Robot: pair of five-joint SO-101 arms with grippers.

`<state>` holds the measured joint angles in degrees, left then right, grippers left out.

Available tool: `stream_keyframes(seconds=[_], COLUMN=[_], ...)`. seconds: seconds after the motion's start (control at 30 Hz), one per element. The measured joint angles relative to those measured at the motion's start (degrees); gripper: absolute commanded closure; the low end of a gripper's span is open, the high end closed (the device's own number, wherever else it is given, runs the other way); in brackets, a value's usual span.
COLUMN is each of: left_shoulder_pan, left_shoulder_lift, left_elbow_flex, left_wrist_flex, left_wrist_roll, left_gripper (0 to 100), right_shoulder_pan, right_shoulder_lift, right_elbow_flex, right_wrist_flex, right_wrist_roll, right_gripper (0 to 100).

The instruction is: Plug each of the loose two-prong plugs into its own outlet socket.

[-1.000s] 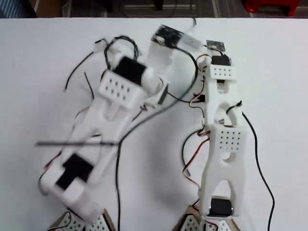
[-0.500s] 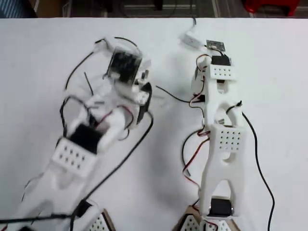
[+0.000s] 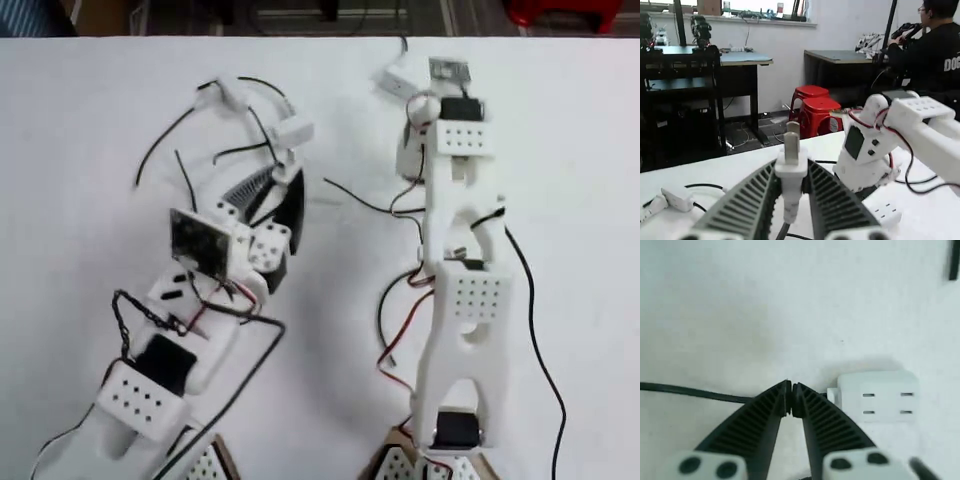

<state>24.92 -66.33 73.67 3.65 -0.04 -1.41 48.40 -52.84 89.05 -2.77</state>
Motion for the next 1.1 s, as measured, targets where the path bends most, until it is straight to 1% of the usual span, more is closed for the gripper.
stream_keyframes(seconds=[0.17,0.3,0.47,0.53,0.63,0.77,0.9,1.03,1.1], left_shoulder_pan=[6.0,7.8,7.8,7.8,7.8,7.8,7.0,6.1,5.9], left_shoulder_lift=[0.0,0.0,-0.1,-0.1,-0.1,-0.1,-0.1,-0.1,-0.1], left_elbow_flex=[0.0,0.0,0.4,1.6,5.0,8.4,8.6,8.6,8.6], left_wrist_flex=[0.0,0.0,-0.1,-1.4,-7.2,-14.2,-15.7,-16.0,-16.0], left_wrist_roll=[-9.5,-11.0,-11.1,-11.1,-11.1,-11.2,-11.2,-11.2,-11.2], left_gripper=[98,98,98,98,98,98,98,98,98], right_shoulder_pan=[-0.3,-1.0,-2.8,-4.8,-9.8,-21.3,-32.1,-38.5,-40.6], right_shoulder_lift=[-9.3,-18.8,-33.1,-39.1,-48.9,-62.1,-73.9,-83.4,-87.3], right_elbow_flex=[-10.6,-18.0,-18.2,-15.1,-8.2,2.7,14.7,27.6,33.7], right_wrist_flex=[7.3,8.9,9.3,9.3,9.3,9.3,8.9,6.8,5.0], right_wrist_roll=[0.0,0.0,0.0,0.0,0.1,5.0,8.4,9.1,9.1], right_gripper=[97.9,97.9,97.9,97.9,97.9,97.9,97.9,97.9,97.9])
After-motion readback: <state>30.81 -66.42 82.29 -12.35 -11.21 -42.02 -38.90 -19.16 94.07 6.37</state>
